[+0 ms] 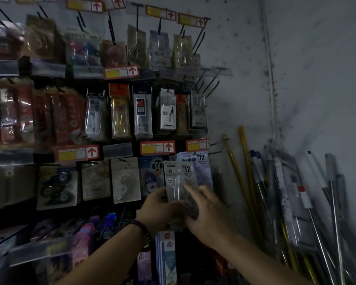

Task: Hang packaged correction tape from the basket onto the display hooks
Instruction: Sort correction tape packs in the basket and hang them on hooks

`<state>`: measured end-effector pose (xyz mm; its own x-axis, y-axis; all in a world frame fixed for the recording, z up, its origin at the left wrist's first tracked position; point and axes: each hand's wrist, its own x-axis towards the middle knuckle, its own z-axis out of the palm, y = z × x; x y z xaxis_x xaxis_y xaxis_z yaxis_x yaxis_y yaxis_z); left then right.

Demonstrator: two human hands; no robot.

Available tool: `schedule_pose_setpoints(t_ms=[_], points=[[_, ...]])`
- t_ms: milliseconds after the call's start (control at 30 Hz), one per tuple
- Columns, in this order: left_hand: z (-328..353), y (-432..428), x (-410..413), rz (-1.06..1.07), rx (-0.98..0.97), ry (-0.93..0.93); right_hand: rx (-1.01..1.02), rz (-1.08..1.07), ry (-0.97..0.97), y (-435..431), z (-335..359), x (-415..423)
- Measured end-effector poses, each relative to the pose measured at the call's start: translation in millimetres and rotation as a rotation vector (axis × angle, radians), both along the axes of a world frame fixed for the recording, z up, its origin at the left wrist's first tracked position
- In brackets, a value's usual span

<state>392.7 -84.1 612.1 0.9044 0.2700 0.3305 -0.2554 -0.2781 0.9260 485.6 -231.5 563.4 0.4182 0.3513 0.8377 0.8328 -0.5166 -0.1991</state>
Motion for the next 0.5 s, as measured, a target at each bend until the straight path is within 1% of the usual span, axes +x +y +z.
schedule_pose_setpoints(t_ms=[67, 100, 200, 267, 400, 500], points=[[-1, -2, 4, 0.011, 0.037, 0.025, 0.070, 0.039, 0.030, -3, -4, 4], [-1, -1, 7, 0.051, 0.110, 0.020, 0.094, 0.033, 0.040, -6, -5, 8], [-2, 6, 15, 0.187, 0.418, -0.053, 0.127, -0.095, 0.050, -13, -3, 17], [-3, 12, 16, 0.235, 0.546, -0.070, 0.146, -0.143, 0.060, -14, 1, 23], [-4, 24, 17, 0.264, 0.680, -0.080, 0.165, -0.177, 0.047, -9, 10, 36], [-5, 30, 17, 0.270, 0.719, -0.069, 0.172, -0.176, 0.055, -5, 19, 44]])
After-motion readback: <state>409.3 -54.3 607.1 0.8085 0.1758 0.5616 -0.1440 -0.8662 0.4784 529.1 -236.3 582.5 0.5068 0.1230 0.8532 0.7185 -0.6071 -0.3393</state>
